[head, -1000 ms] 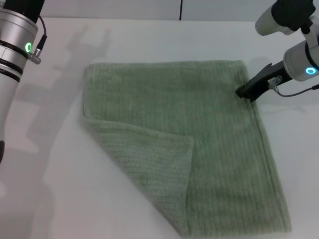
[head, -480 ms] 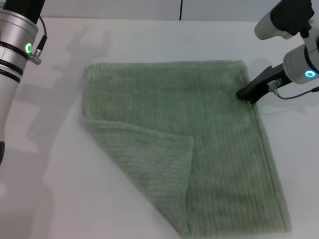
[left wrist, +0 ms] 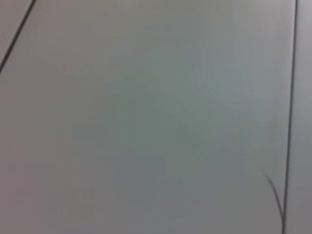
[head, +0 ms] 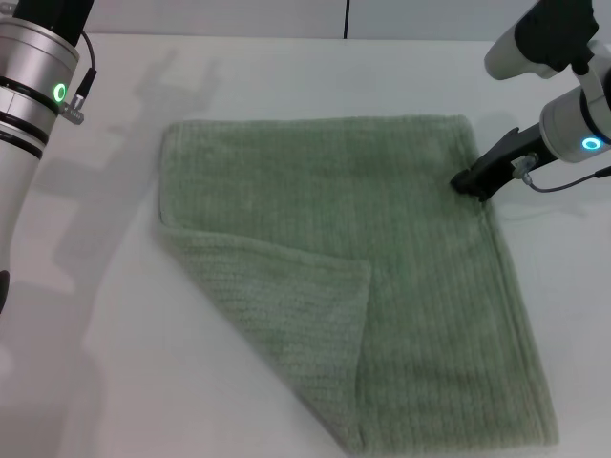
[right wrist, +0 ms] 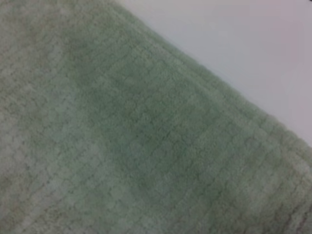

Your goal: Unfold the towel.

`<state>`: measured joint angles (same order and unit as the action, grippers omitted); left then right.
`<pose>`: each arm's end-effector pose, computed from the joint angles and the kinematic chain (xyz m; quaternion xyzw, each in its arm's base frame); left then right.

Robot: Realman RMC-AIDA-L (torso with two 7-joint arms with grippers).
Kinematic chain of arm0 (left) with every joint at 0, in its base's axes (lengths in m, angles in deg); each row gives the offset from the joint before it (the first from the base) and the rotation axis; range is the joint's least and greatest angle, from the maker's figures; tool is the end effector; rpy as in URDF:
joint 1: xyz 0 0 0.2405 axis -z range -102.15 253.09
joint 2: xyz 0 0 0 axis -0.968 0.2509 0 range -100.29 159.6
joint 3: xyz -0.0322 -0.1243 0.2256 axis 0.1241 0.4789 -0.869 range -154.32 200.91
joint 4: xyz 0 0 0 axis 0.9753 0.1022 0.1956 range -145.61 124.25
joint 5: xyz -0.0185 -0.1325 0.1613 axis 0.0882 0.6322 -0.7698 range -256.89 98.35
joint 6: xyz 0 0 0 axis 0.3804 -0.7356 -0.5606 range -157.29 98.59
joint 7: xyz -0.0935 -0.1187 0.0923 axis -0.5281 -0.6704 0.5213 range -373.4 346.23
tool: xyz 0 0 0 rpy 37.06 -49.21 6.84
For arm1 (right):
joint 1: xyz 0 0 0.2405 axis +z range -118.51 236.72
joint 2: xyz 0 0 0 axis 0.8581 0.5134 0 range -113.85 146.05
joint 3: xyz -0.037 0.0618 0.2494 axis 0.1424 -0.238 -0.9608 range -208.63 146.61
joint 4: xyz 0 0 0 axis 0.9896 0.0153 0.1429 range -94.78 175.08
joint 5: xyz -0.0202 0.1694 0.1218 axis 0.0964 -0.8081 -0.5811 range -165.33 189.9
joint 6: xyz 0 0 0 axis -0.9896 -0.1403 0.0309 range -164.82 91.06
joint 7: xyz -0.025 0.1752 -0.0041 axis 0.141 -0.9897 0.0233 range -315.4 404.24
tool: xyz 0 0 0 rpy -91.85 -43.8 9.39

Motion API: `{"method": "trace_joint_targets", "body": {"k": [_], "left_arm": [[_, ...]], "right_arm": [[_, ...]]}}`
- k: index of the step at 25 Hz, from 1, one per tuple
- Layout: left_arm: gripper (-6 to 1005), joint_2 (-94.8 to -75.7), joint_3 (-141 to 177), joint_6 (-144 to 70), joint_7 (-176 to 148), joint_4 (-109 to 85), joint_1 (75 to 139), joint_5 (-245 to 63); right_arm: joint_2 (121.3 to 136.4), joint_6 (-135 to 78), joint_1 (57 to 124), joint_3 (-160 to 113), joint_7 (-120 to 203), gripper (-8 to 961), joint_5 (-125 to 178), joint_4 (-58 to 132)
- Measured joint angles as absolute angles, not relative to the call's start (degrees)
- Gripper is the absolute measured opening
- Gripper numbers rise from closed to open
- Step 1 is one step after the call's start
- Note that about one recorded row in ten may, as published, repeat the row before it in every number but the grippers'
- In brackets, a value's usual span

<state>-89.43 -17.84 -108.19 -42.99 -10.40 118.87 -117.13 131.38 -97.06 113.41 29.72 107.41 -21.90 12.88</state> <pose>-0.2148 0.4368 0.0237 -0.6562 -0.1892 -0.5092 0.5237 0.2405 0.4421 -0.0658 -0.9355 0.2688 -0.1320 0.1873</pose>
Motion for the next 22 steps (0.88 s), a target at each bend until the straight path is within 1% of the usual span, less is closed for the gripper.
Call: {"method": "trace_joint_targets", "body": {"k": [12, 14, 18, 19, 22], "left_arm": [[681, -89.41, -18.15, -107.84, -44.61, -10.49, 119.00, -117.69], [681, -89.17, -20.41, -107.26, -48.10, -11.32, 118.97, -117.70], [681, -88.97, -25.17, -104.54, -55.19, -15.15, 118.12, -117.74], [681, -88.79, -31.04, -100.81, -62.81, -20.96, 116.47, -117.73], [681, -88.47, -37.88, -96.35, -70.44, -27.97, 114.64, -117.72]], "right_arm": [[131.41, -96.38, 114.13, 29.45, 108.31, -1, -21.90, 14.32], [131.42, -96.38, 114.13, 29.45, 108.32, -1, -21.90, 14.32], [131.41, -96.38, 114.12, 29.45, 108.32, -1, -21.90, 14.31], [131.41, -96.38, 114.13, 29.45, 108.31, -1, -21.90, 14.31], [131.42, -96.38, 114.24, 29.46, 108.31, -1, -21.86, 14.31]]}}
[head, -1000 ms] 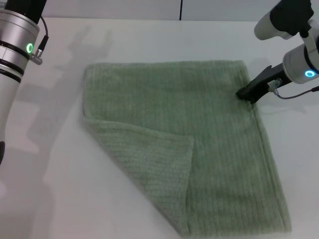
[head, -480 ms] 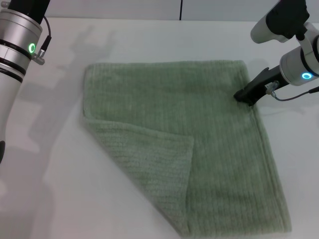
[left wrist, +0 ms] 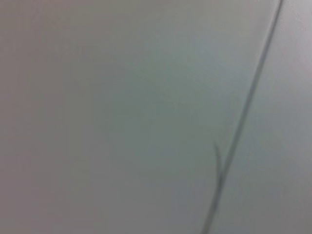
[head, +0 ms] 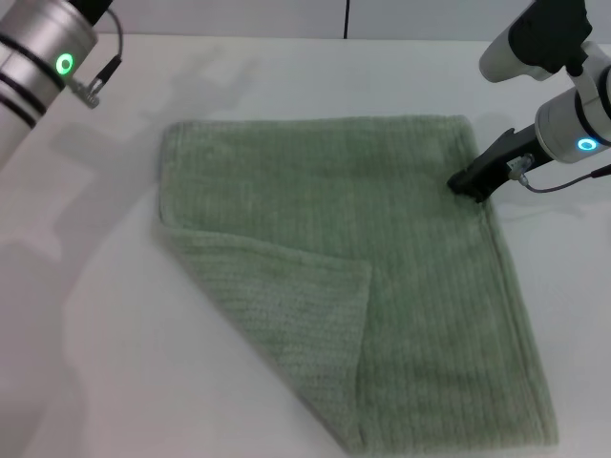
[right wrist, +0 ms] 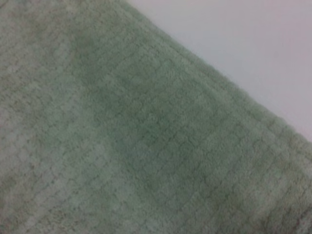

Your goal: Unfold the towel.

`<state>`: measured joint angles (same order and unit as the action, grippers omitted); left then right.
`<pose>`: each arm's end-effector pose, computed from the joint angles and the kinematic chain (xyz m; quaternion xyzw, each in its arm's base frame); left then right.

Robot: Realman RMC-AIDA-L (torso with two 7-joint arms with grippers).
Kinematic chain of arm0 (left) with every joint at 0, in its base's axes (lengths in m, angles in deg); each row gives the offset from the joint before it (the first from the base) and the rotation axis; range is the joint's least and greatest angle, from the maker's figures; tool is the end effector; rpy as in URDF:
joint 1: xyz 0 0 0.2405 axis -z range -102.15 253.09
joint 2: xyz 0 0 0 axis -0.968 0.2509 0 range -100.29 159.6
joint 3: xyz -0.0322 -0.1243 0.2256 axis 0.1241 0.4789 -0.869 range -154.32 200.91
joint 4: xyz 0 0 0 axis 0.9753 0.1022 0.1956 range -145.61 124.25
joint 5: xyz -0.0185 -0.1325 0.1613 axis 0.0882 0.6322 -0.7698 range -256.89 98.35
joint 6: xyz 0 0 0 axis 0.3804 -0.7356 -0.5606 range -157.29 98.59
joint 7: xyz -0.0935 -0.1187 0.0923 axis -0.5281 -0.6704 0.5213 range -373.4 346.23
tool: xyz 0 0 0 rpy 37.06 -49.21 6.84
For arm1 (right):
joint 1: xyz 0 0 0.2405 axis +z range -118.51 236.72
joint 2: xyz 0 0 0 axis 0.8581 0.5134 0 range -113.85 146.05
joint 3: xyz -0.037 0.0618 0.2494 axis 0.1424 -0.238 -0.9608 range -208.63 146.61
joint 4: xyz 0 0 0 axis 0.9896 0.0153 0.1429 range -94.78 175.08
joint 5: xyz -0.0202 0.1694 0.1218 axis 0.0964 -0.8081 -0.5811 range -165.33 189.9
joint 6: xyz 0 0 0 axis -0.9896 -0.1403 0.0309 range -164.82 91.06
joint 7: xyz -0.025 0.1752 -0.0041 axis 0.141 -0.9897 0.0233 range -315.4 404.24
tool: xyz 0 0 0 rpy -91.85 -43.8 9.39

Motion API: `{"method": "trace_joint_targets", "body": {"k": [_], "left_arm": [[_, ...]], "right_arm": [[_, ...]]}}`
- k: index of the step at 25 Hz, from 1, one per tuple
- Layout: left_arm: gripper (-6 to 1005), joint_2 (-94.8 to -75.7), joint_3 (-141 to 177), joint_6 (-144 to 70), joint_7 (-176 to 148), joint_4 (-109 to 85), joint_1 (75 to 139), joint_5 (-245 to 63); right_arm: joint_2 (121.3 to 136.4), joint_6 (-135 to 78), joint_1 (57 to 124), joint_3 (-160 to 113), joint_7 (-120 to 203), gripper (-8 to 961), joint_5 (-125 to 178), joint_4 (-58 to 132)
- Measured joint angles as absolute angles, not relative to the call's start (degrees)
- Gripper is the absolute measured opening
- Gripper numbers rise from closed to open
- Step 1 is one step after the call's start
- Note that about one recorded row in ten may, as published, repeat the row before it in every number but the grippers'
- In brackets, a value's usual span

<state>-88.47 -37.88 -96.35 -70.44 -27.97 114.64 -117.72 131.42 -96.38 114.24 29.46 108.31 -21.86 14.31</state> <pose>-0.1930 0.4516 0.0193 -0.7223 -0.2563 -0.5175 0.3805 0.2390 0.4425 -0.0691 -0.9375 0.2629 -0.1336 0.1847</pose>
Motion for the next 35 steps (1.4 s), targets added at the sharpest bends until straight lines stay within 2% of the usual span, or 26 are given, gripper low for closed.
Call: {"method": "trace_joint_targets", "body": {"k": [1, 4, 6, 9, 16, 22, 24, 30, 32, 34, 35], "left_arm": [[681, -88.47, -37.88, -96.35, -70.44, -27.97, 114.64, -117.72], [680, -86.78, -48.75, -86.90, -79.86, -37.27, 112.23, -117.71], [680, -86.78, -48.75, -86.90, -79.86, -37.27, 112.23, -117.71], [680, -84.05, -53.89, -83.44, -89.39, -40.32, 111.84, -120.83], [680, -81.56, -52.00, -84.98, -109.85, -50.12, 111.51, -145.03], [680, -81.21, -49.79, -87.38, -115.24, -53.20, 111.62, -154.48], [680, -81.23, -44.01, -95.60, -120.78, -55.35, 113.44, -169.35], [681, -81.23, -44.01, -95.60, -120.78, -55.35, 113.44, -169.35], [681, -82.76, -42.84, -105.46, -122.97, -57.68, 116.74, -184.61], [681, -82.76, -42.84, -105.46, -122.97, -57.68, 116.74, -184.61], [681, -83.36, -42.87, -107.56, -122.98, -57.74, 117.47, -187.12]], "right_arm": [[131.41, -96.38, 114.24, 29.44, 108.31, -1, -21.85, 14.31], [131.41, -96.39, 114.26, 29.45, 108.31, -1, -21.85, 14.31], [131.42, -96.38, 114.27, 29.45, 108.31, -1, -21.85, 14.31], [131.41, -96.38, 114.29, 29.45, 108.31, -1, -21.85, 14.31], [131.41, -96.39, 114.30, 29.46, 108.31, -1, -21.86, 14.31], [131.41, -96.21, 114.26, 29.45, 108.32, -1, -21.87, 14.31], [131.41, -96.17, 114.12, 29.46, 108.34, -1, -21.88, 14.31], [131.41, -96.13, 114.05, 29.49, 108.46, -1, -21.90, 14.31], [131.41, -96.12, 114.04, 29.63, 108.47, -1, -21.90, 14.31], [131.41, -96.11, 114.03, 29.72, 108.48, -1, -21.91, 14.31], [131.41, -96.11, 114.03, 29.72, 108.48, -1, -21.91, 14.31]]}}
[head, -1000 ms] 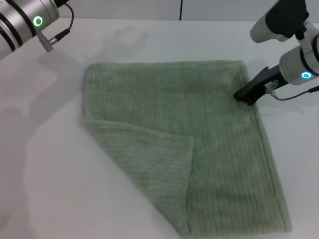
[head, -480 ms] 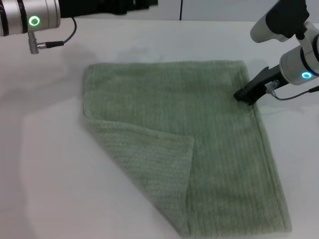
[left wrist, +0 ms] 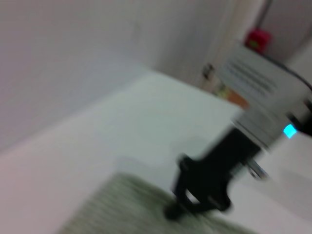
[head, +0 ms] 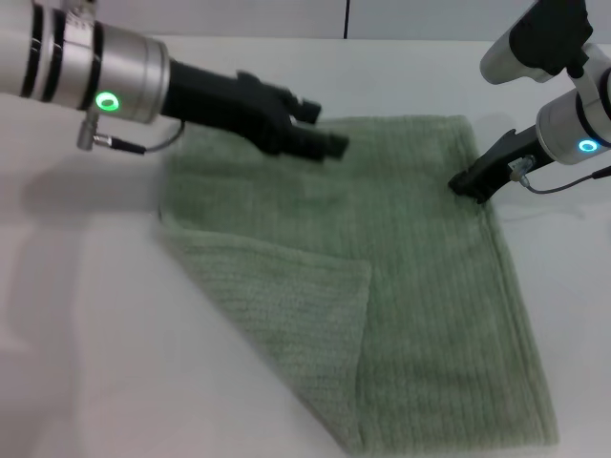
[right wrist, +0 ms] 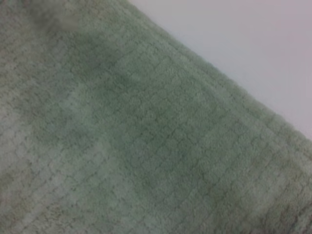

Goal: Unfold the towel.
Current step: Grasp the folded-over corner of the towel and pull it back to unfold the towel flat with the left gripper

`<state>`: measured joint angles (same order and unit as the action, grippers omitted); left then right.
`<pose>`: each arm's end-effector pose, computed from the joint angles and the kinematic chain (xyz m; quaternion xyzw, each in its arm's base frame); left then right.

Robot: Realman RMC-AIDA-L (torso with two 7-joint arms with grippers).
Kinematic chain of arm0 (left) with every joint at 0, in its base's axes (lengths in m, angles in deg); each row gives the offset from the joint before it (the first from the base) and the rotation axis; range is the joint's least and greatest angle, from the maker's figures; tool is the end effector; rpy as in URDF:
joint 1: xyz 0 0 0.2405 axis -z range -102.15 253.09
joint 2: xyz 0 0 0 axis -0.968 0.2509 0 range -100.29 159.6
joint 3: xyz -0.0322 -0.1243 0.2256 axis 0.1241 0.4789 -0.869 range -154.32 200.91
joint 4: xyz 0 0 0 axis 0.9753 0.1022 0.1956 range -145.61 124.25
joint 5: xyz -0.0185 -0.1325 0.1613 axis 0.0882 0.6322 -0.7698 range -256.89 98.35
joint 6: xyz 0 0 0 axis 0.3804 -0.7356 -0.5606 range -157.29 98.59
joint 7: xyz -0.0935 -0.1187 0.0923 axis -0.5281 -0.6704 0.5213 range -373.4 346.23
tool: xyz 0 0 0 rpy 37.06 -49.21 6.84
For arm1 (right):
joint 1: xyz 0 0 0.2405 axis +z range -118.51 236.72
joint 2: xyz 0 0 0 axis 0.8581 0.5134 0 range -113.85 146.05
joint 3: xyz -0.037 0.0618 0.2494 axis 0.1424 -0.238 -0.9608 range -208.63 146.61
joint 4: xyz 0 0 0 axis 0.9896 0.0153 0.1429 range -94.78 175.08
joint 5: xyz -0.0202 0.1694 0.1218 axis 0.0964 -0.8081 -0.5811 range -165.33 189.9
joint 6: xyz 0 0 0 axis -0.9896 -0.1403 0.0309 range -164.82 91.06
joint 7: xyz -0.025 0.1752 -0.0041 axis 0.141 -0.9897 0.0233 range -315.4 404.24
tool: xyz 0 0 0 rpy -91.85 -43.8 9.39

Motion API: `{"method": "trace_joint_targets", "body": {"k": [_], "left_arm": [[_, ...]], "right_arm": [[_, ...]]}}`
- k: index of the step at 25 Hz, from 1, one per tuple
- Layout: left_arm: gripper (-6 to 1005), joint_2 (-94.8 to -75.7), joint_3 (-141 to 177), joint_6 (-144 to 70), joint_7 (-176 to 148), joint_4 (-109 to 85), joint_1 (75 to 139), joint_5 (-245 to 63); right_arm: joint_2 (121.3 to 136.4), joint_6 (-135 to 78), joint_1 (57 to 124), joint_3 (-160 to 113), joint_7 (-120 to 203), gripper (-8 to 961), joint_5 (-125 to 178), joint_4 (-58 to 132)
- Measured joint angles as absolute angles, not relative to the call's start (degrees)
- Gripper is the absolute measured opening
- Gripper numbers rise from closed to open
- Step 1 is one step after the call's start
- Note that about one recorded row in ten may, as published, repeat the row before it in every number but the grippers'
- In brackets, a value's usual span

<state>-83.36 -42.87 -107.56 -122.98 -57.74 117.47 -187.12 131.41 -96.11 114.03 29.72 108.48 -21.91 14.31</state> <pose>-0.1591 0.4099 -0.0271 -0.9593 -0.2289 -0.1396 0.0890 0.2408 0.4423 -0.0690 -0.9374 0.2615 -0.1352 0.1860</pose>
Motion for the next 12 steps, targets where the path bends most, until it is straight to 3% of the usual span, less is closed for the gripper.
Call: {"method": "trace_joint_targets", "body": {"k": [1, 6, 7, 12], "left_arm": [[681, -84.64, -43.18, -110.61, -122.58, -58.42, 118.23, -190.91], [681, -85.74, -43.44, -111.55, -122.42, -59.22, 118.39, -193.01], [681, -87.28, -43.46, -111.66, -122.35, -59.70, 118.43, -195.96], [681, -88.62, -44.57, -110.36, -121.42, -59.37, 118.47, -198.34]], "right_arm": [[131.41, -96.11, 114.03, 29.70, 108.49, -1, -21.91, 14.31], [131.41, -96.11, 114.07, 29.68, 108.49, -1, -21.86, 14.31], [131.41, -96.11, 114.08, 29.70, 108.49, -1, -21.86, 14.31], [131.41, -96.11, 114.17, 29.68, 108.49, -1, -21.78, 14.31]]}}
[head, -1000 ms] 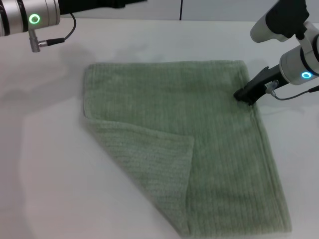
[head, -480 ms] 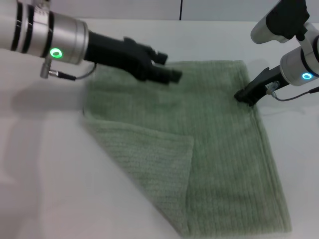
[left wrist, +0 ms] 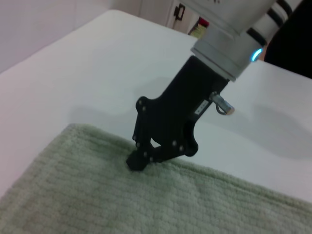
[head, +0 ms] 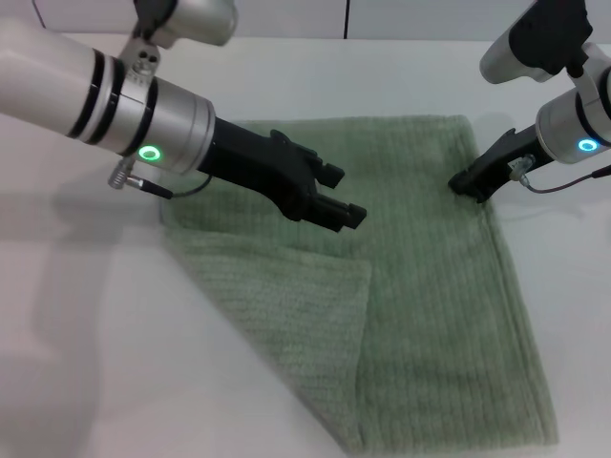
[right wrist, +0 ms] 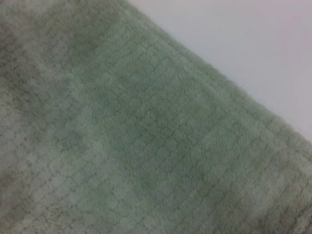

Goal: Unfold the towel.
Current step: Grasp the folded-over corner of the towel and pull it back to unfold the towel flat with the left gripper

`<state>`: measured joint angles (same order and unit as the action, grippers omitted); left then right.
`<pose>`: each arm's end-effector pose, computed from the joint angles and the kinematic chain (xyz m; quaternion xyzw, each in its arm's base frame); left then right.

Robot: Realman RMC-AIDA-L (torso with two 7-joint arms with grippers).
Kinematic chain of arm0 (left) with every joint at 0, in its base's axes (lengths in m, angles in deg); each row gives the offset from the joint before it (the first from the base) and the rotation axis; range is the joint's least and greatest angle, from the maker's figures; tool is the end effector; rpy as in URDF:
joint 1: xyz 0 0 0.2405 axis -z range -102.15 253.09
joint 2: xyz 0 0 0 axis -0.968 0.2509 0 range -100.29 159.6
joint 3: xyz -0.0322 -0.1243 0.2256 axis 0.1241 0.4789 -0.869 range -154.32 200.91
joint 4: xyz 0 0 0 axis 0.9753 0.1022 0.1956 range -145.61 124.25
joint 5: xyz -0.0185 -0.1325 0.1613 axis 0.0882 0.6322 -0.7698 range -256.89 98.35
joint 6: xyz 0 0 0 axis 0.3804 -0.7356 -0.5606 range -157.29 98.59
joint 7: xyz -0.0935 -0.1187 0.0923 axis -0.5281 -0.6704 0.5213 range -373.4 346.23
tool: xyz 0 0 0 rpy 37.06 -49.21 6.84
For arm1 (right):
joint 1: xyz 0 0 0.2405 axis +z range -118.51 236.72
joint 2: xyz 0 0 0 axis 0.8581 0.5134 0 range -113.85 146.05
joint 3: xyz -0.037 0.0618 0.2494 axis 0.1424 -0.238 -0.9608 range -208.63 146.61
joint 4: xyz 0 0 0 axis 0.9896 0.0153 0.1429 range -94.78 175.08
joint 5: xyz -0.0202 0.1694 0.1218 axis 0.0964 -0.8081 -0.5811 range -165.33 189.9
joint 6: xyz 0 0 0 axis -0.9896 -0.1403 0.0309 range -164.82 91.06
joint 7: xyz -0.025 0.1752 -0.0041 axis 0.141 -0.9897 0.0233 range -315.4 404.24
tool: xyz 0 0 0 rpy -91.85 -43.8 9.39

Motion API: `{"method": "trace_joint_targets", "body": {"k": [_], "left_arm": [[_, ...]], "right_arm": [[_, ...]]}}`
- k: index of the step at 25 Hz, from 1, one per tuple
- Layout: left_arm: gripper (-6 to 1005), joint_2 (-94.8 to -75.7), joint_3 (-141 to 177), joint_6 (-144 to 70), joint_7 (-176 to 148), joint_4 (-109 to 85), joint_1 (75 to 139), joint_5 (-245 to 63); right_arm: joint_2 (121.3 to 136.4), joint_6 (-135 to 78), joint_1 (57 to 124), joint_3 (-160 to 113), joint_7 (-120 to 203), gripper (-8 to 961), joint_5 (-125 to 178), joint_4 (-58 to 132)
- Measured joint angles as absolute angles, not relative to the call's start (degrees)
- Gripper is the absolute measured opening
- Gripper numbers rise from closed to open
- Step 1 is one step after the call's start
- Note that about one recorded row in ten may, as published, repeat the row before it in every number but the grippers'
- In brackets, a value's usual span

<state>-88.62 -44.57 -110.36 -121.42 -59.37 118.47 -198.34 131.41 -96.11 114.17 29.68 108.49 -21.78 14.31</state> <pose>-0.1597 0.3823 -0.0711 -0.9803 -0.1843 -0.0586 0.0393 0.2400 0.4428 -0.0688 -0.9377 0.2601 -0.1357 0.1864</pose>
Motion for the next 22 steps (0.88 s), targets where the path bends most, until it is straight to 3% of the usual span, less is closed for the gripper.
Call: {"method": "trace_joint_targets", "body": {"k": [22], "left_arm": [[591, -88.99, -52.61, -104.73, -120.51, -54.63, 119.46, -196.30]], "right_arm": [[131.41, -95.85, 114.42, 29.88, 108.49, -1, -21.91, 14.31]]}}
